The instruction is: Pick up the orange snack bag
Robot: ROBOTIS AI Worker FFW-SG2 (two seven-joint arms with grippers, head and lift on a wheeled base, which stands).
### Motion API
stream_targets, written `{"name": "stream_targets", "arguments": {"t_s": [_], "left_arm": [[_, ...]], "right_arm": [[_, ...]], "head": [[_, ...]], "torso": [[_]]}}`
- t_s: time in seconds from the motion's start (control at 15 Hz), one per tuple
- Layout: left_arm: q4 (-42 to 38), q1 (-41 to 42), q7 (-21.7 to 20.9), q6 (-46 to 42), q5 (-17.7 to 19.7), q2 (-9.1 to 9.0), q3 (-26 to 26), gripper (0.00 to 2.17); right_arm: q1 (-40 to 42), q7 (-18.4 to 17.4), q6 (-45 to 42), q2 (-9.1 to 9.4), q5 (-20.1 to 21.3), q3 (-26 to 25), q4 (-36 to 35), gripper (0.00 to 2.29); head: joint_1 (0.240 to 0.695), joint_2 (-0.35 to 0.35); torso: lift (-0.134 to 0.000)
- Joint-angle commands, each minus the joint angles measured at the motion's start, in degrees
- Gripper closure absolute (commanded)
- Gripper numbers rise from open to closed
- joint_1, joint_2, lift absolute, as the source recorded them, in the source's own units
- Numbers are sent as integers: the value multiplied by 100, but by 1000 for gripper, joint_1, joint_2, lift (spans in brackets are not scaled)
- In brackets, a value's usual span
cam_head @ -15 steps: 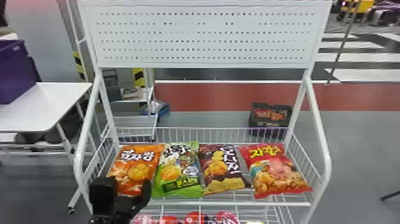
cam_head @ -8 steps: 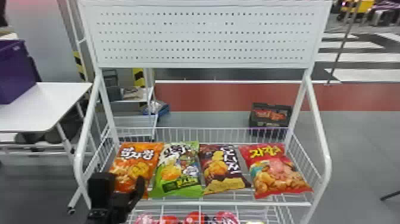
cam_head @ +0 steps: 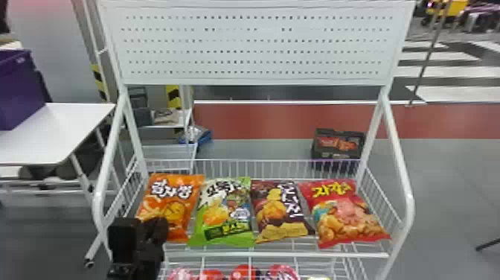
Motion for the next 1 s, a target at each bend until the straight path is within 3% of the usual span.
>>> {"name": "stream_targets", "arguments": {"t_s": [0.0, 0.53, 0.93], "left_arm": [[-62, 53, -8, 0, -1, 16, -1, 1713], [-756, 396, 98, -141, -9, 42, 17, 1717], [-1776, 1424, 185, -580, -9, 78, 333, 1713]], "right_arm": [[-16, -4, 0, 6, -11, -1, 12, 147], [-24, -4, 0, -2, -11, 8, 3, 147], [-16, -4, 0, -2, -11, 26, -23, 147]], "head": [[499, 0], [499, 0], [499, 0]], "torso": [[0], [0], [0]]}}
